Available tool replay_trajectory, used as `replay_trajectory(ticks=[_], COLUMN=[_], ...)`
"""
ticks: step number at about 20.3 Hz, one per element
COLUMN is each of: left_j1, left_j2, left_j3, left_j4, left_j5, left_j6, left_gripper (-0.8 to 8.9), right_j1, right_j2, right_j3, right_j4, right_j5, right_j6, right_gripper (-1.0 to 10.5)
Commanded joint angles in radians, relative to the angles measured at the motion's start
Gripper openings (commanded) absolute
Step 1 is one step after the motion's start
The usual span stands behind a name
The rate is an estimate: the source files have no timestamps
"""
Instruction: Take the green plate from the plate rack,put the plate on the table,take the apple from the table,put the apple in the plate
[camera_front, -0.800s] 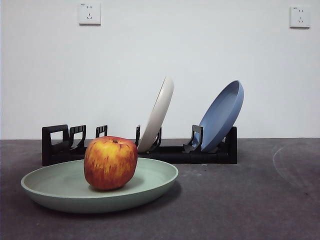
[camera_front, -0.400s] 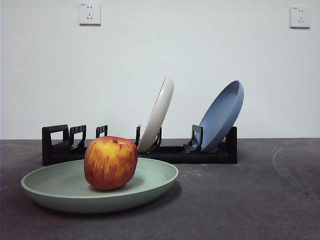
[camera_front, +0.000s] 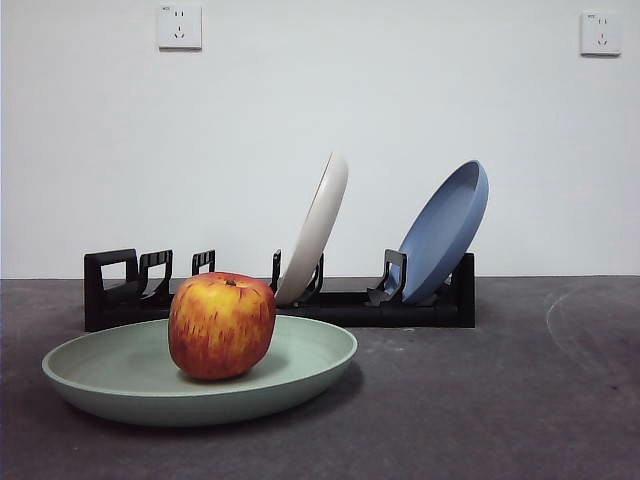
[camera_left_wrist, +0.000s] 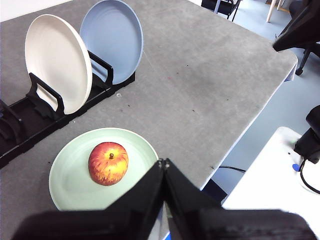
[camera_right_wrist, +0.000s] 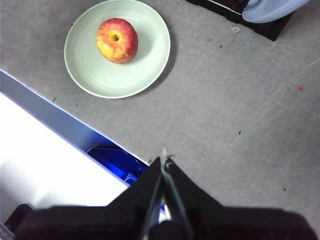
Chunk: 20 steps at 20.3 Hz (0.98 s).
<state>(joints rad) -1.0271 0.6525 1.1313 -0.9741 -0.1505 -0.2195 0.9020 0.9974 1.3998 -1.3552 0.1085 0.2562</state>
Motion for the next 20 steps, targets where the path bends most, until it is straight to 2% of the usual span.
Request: replay_trajectory(ticks=[1,12,14,16,18,19,20], left_j1=[-0.002,-0.002,0.024,0.128,0.305,0.396,0.506], left_j2=[0.002,0.034,0.029,0.002,-0.021,-0.035,-0.048], left_j3=[-0.004,-0.004,-0.004,-0.004,-0.004,-0.004,-0.004], left_j4=[0.003,0.003,0.0,0.002,0.004,0.011,0.023], left_j5=[-0.007,-0.007,-0.005,0.051,0.15,0.182,0.198], left_j6=[0.003,0.003,0.002,0.058,0.038,-0.002,-0.003], left_gripper=[-0.04,-0.04,-0.04,-0.04,-0.04,-0.03,-0.04], right_j1=[0.002,0.002,0.002,0.002,0.002,0.002,0.002], right_j2=[0.0,0.0,0.0,0.0,0.0,0.0,0.0], right_j3=[-0.008,-0.008,-0.008,-0.008,-0.007,-0.007,-0.007], right_j4=[-0.023,-0.023,-0.023,-0.023,-0.023,-0.023,-0.023], right_j5=[0.013,0.092,0.112,0.129,0.131,0.134,0.135], right_j6=[0.012,0.012,0.012,0.012,0.012,0.012,0.012], right_gripper=[0.0,0.0,0.0,0.0,0.0,0.0,0.0])
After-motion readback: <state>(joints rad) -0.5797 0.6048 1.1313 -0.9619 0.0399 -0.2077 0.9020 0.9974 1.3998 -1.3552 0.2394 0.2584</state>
